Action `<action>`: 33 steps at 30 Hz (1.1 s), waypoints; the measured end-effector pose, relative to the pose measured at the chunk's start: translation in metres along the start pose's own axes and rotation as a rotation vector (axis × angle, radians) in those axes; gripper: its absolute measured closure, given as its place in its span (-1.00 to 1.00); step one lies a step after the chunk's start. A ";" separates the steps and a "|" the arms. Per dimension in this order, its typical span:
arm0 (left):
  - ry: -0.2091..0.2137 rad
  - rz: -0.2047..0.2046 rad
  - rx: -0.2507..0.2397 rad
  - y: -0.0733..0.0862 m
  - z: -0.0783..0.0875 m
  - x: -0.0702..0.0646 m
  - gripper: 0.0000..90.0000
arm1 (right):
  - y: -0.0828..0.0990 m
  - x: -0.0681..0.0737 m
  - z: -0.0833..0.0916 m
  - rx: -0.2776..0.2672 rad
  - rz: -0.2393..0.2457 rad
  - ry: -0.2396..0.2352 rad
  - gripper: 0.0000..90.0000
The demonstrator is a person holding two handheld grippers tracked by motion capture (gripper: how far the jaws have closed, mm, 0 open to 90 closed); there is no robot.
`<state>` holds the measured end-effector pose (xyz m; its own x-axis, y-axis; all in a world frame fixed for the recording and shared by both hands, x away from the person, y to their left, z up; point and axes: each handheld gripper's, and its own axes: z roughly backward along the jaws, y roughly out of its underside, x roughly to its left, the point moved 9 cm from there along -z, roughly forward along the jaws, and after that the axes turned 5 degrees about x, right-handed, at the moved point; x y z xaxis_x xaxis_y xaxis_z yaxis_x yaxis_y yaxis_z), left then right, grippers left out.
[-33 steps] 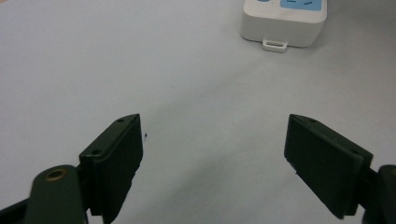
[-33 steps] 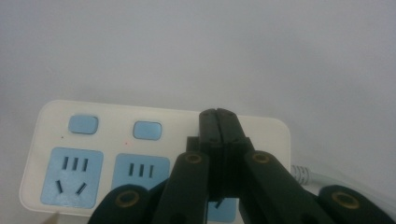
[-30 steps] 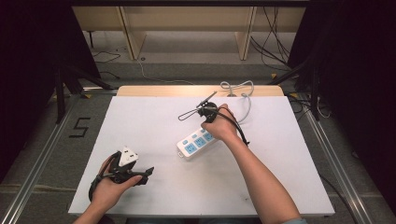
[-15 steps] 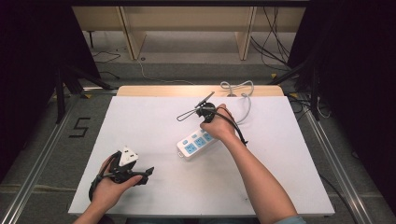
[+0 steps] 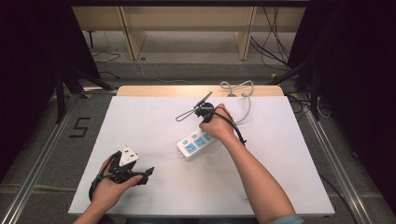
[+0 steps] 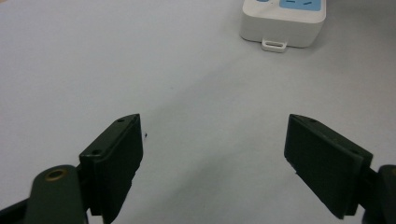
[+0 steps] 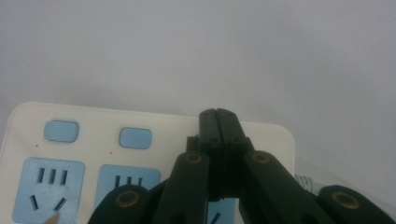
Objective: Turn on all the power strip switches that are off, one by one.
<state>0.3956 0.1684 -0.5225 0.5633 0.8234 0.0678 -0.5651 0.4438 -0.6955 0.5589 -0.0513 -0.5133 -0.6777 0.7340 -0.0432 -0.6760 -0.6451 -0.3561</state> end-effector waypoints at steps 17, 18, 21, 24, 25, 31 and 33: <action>-0.002 -0.003 -0.003 -0.001 0.001 0.001 -0.57 | 0.001 -0.001 -0.003 0.025 0.003 0.010 1.00; -0.002 0.003 -0.003 -0.001 0.001 0.001 -0.57 | 0.001 0.000 -0.003 0.026 0.002 0.011 1.00; -0.002 0.004 -0.003 -0.001 0.001 0.002 -0.57 | 0.001 0.000 -0.003 0.029 -0.005 0.010 1.00; -0.001 0.004 -0.003 -0.001 0.001 0.002 -0.57 | 0.002 -0.001 -0.004 0.028 -0.010 0.006 1.00; -0.002 -0.001 -0.001 -0.001 0.001 0.002 -0.57 | 0.002 -0.001 -0.004 0.029 -0.010 0.007 1.00; 0.001 -0.003 -0.003 -0.001 0.001 0.001 -0.57 | 0.002 0.000 -0.005 0.036 -0.024 -0.010 1.00; 0.003 -0.003 -0.002 -0.001 0.001 0.000 -0.57 | 0.002 0.000 -0.005 0.031 -0.026 -0.012 1.00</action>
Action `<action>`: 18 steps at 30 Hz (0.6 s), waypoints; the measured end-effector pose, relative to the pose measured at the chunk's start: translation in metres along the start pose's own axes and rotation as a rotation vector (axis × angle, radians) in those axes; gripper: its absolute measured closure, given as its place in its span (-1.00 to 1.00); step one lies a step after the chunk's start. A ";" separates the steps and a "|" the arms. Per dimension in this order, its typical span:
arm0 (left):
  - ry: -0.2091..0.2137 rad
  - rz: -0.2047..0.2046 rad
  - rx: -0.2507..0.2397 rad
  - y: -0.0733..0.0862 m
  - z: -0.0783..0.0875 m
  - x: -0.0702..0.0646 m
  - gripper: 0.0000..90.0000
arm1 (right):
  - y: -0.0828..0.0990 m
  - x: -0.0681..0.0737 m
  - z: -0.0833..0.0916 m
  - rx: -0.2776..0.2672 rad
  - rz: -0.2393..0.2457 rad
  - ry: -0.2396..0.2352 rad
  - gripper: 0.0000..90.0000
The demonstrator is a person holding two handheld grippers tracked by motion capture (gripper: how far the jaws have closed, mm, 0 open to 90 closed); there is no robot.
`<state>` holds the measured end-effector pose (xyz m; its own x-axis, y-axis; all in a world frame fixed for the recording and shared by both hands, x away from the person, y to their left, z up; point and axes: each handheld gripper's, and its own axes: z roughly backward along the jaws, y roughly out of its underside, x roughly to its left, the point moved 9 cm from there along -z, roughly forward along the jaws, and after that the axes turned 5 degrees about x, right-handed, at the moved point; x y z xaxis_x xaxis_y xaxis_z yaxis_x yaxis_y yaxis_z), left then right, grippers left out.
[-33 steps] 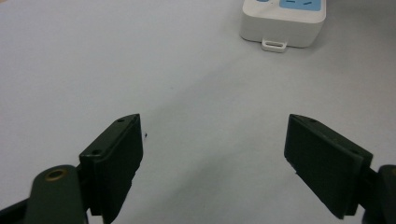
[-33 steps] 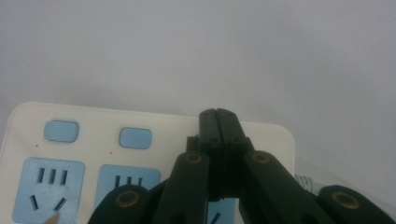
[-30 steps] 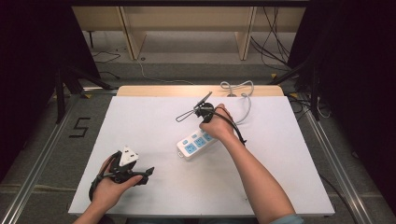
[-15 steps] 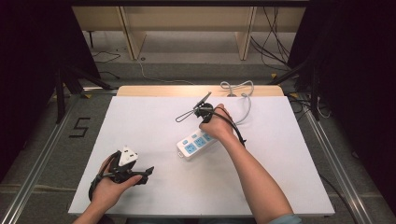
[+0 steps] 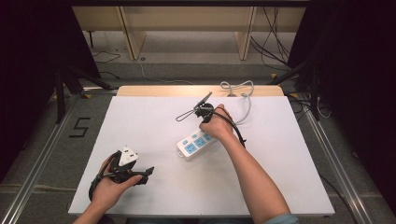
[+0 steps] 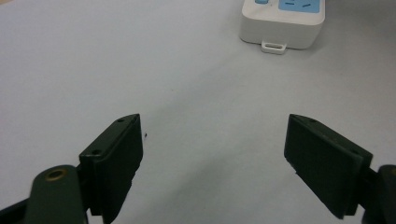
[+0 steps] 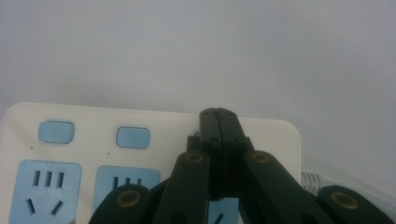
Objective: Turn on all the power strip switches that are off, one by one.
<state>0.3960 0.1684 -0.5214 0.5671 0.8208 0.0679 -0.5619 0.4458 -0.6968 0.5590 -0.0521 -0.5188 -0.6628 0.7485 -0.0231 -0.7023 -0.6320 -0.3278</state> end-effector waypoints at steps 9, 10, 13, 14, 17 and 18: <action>-0.001 0.001 0.001 0.000 0.000 0.000 -0.57 | -0.001 0.003 0.002 -0.031 0.005 0.002 1.00; -0.001 0.001 0.001 0.000 0.000 0.000 -0.57 | -0.001 0.003 0.002 -0.036 0.012 0.010 1.00; -0.001 0.004 -0.001 0.000 -0.001 0.000 -0.57 | -0.004 0.006 0.006 -0.059 0.012 0.000 1.00; -0.002 0.005 0.001 0.000 -0.001 0.000 -0.57 | -0.004 0.006 0.008 -0.059 0.015 -0.005 1.00; -0.002 0.001 0.005 0.000 -0.001 0.000 -0.57 | -0.003 0.008 0.011 -0.057 0.016 -0.013 1.00; -0.002 0.002 0.004 0.000 -0.001 -0.001 -0.57 | -0.003 0.008 0.011 -0.058 0.021 -0.015 1.00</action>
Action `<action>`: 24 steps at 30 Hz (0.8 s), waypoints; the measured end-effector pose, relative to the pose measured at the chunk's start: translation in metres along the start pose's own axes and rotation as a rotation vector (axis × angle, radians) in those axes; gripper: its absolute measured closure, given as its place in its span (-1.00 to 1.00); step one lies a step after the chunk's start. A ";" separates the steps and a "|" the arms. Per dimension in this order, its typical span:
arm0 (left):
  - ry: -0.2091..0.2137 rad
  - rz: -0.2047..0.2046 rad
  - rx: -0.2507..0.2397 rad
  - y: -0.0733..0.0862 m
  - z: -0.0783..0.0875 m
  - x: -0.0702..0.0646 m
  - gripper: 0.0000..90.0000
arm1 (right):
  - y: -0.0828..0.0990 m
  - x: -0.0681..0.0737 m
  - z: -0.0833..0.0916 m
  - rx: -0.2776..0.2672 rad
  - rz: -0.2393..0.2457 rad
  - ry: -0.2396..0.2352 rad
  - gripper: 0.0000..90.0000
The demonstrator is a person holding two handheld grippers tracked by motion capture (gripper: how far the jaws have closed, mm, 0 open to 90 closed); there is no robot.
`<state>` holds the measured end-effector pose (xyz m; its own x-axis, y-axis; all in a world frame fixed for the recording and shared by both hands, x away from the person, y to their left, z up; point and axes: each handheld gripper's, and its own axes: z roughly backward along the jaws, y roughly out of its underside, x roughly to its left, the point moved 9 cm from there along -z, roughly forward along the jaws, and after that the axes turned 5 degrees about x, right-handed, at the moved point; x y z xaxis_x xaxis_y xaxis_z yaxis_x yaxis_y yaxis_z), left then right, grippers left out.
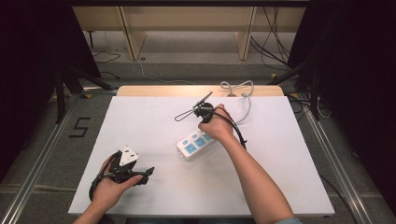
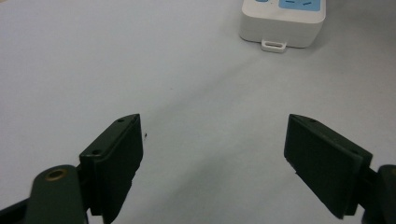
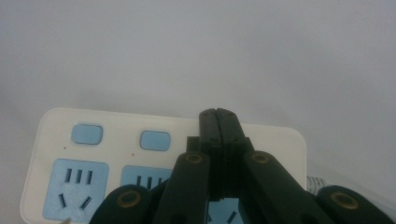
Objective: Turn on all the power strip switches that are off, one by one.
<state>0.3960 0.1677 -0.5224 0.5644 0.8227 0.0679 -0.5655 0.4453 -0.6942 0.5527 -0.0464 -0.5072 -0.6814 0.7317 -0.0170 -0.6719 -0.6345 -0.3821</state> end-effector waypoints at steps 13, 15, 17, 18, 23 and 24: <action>0.001 0.000 -0.001 0.000 0.000 -0.001 -0.57 | -0.001 0.011 0.007 -0.011 0.012 -0.020 1.00; 0.001 -0.003 0.000 0.000 0.000 -0.001 -0.57 | -0.001 0.013 0.008 -0.013 0.016 -0.024 1.00; 0.000 0.002 -0.002 0.000 0.000 -0.001 -0.56 | -0.002 0.014 0.008 -0.020 0.018 -0.020 1.00; 0.000 0.002 -0.001 0.000 0.000 -0.001 -0.56 | -0.002 0.015 0.008 -0.020 0.018 -0.022 1.00; -0.001 0.003 -0.002 0.000 0.000 -0.001 -0.56 | -0.002 0.018 0.007 -0.010 0.018 -0.032 1.00; 0.001 0.004 -0.001 0.000 0.000 -0.001 -0.56 | -0.002 0.019 0.007 -0.013 0.019 -0.036 1.00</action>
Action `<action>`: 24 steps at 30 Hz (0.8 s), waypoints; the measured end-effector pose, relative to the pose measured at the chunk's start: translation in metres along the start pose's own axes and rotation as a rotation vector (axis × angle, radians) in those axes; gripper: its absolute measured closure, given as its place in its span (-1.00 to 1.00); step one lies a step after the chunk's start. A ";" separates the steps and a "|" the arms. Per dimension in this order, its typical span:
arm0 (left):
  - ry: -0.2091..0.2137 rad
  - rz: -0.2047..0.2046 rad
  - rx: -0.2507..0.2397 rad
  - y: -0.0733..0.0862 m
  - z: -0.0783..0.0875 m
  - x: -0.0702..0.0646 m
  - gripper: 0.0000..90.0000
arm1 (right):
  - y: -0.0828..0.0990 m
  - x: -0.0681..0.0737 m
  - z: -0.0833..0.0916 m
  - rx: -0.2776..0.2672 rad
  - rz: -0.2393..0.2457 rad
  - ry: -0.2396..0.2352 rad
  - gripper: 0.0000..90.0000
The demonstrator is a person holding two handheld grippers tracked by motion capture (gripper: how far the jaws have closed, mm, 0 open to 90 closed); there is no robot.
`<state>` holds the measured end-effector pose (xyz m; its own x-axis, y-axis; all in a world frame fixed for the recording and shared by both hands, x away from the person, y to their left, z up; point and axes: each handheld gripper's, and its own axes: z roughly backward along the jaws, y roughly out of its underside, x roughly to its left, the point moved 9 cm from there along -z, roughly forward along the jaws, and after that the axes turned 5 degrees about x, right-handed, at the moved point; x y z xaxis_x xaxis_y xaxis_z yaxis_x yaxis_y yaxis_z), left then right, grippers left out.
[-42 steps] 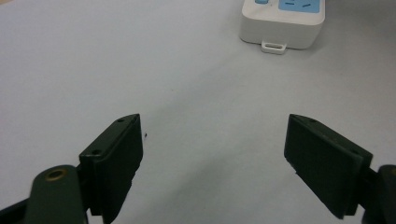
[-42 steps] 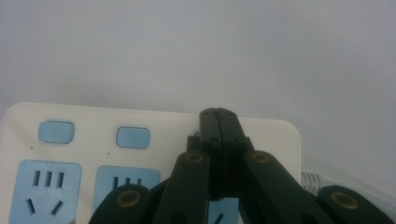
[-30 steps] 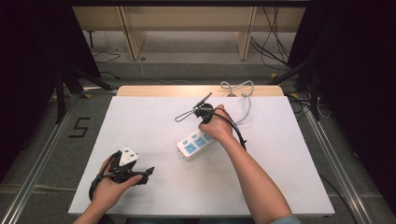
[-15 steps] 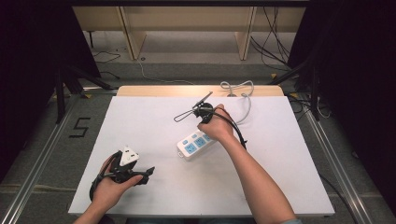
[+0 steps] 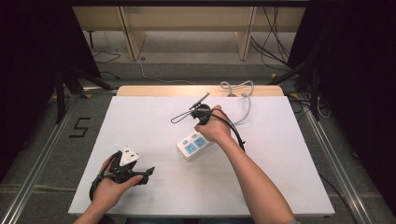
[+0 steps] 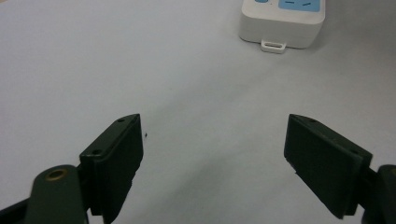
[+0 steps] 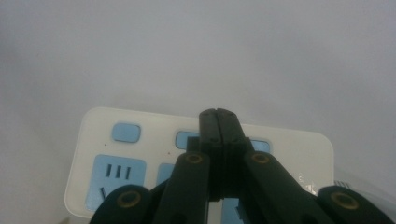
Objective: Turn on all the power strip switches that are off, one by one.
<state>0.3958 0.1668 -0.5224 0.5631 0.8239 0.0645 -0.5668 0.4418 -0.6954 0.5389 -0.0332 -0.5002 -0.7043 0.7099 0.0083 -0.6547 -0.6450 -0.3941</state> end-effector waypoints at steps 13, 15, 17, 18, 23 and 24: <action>-0.003 0.002 0.003 0.000 0.000 0.001 -0.57 | -0.001 0.008 0.001 0.002 0.026 -0.013 1.00; -0.004 0.001 0.002 0.000 0.000 0.001 -0.57 | 0.000 0.009 0.000 0.007 0.026 -0.012 1.00; -0.003 0.002 0.000 0.000 0.000 0.001 -0.57 | 0.000 0.010 0.000 0.010 0.025 -0.014 1.00; -0.003 0.001 0.001 0.000 0.000 0.001 -0.57 | -0.001 0.010 -0.001 0.010 0.027 -0.010 1.00; -0.002 -0.001 0.003 0.000 0.000 0.001 -0.57 | -0.002 0.011 -0.001 0.010 0.037 -0.010 1.00; 0.000 -0.001 0.002 0.000 0.000 0.000 -0.57 | -0.001 0.012 -0.001 0.013 0.038 -0.011 1.00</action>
<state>0.3960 0.1671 -0.5226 0.5633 0.8236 0.0654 -0.5675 0.4432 -0.6939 0.5316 -0.0235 -0.5005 -0.7318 0.6816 0.0031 -0.6306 -0.6753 -0.3827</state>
